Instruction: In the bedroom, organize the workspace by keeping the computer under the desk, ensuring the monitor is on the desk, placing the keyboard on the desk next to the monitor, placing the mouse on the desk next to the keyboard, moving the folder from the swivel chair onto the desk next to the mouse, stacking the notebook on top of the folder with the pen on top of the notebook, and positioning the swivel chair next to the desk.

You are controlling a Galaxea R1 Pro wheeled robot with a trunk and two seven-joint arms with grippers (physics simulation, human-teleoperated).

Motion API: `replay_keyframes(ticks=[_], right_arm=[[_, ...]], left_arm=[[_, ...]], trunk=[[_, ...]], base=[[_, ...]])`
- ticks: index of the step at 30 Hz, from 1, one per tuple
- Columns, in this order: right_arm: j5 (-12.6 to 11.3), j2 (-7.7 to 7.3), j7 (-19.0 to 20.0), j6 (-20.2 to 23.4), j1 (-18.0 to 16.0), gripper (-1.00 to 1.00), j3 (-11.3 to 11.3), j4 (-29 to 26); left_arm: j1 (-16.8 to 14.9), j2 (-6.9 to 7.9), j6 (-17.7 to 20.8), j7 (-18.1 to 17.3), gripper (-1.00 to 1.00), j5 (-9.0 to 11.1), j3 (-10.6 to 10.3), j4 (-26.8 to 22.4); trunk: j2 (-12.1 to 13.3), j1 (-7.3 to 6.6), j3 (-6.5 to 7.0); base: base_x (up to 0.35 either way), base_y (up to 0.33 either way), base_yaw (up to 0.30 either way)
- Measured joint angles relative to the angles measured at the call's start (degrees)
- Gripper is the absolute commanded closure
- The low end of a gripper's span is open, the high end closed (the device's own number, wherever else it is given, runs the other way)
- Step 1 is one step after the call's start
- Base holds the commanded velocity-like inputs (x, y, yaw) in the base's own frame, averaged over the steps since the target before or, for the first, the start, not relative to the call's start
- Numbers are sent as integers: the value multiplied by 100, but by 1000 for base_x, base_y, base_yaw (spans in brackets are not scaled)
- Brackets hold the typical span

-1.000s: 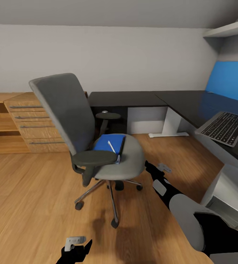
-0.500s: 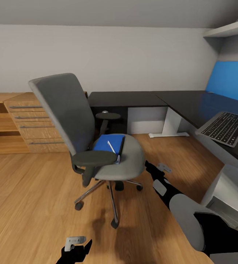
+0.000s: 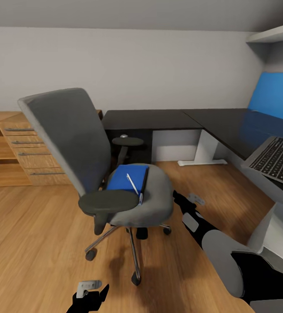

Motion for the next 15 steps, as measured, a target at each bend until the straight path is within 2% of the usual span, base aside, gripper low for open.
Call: replay_keyframes(ticks=[15], right_arm=[[5, -8, 3, 0, 0, -100, -1, 0]], left_arm=[[0, 1, -5, 0, -100, -2, 1, 0]], trunk=[[0, 1, 0]], base=[[18, 0, 0]])
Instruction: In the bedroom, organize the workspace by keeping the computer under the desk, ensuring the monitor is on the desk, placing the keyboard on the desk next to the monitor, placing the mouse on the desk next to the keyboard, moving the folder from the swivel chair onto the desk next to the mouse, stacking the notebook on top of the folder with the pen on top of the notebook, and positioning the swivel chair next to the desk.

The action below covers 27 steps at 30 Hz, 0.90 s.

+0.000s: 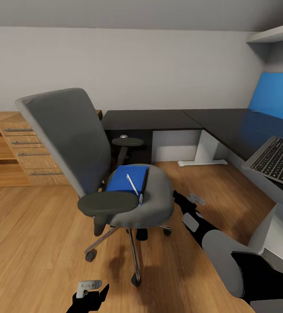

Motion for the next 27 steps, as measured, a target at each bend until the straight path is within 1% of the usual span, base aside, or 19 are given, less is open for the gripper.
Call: replay_keyframes(ticks=[13, 19, 27], right_arm=[[30, 5, 62, 8, 0, -100, 4, 5], [66, -2, 330, 31, 1, -100, 8, 3], [85, -24, 428, 39, 1, -100, 9, 10]], left_arm=[[0, -6, 1, 2, -100, -4, -8, 0], [0, -8, 2, 2, -100, -5, -14, 0], [0, -8, 1, 2, -100, -5, -16, 0]], trunk=[[0, 0, 0], [0, 0, 0], [0, 0, 0]], base=[[0, 0, 0], [0, 0, 0], [0, 0, 0]])
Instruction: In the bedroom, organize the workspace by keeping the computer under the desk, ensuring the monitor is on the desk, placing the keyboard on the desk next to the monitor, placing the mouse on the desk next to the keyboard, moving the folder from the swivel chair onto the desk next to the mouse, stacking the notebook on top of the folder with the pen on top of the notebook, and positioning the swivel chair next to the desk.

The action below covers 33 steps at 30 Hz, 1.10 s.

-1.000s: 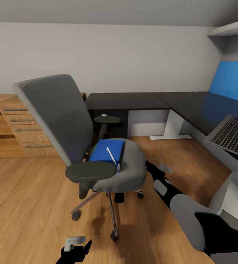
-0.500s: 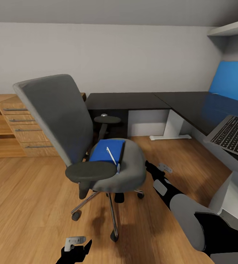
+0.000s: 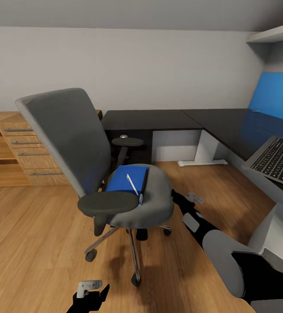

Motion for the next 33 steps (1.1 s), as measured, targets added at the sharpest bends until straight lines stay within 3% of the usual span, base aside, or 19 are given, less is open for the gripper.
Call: replay_keyframes(ticks=[12, 28, 33], right_arm=[[28, 45, -5, -26, -4, -100, -60, 10], [4, 62, -24, -36, -4, -100, -116, -152], [29, 65, -5, -34, -3, -100, -26, -166]], left_arm=[[1, 0, -1, 0, -100, 0, 1, -1], [1, 0, -3, 0, -100, 1, 0, -3], [0, 0, -4, 0, -100, -6, -1, -1]], trunk=[[-1, -1, -16], [-1, -1, -85], [-1, -1, -93]], base=[[0, 0, 23], [0, 0, 242], [0, 0, 139]])
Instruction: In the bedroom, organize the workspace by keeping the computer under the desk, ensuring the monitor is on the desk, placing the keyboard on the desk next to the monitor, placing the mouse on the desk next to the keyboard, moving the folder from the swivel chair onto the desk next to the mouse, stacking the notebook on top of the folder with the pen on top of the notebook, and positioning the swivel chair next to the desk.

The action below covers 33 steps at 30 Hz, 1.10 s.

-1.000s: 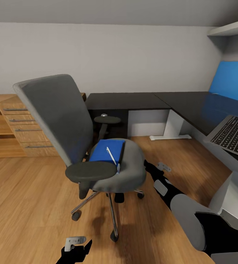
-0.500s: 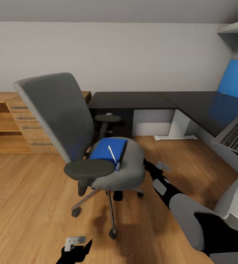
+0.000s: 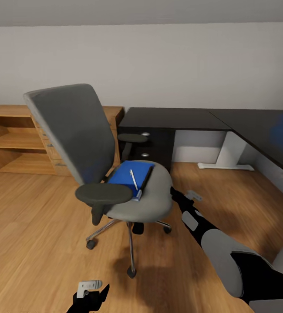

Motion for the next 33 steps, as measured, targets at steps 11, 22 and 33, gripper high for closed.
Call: replay_keyframes(ticks=[11, 22, 33], right_arm=[[-7, -9, 0, -8, 0, -100, 8, 7], [-80, -195, -7, -9, 3, -100, 18, 236], [-436, -316, 4, 148, 3, -100, 18, 194]], left_arm=[[-1, 0, 0, 0, -100, -5, -2, 1], [0, 0, 0, 0, -100, -8, -9, 1], [0, -7, 1, 0, -100, -9, -19, 1]], trunk=[[0, 0, -1], [1, 1, -2], [1, 1, -2]], base=[[0, 0, 19], [0, 0, 0], [0, 0, 0]])
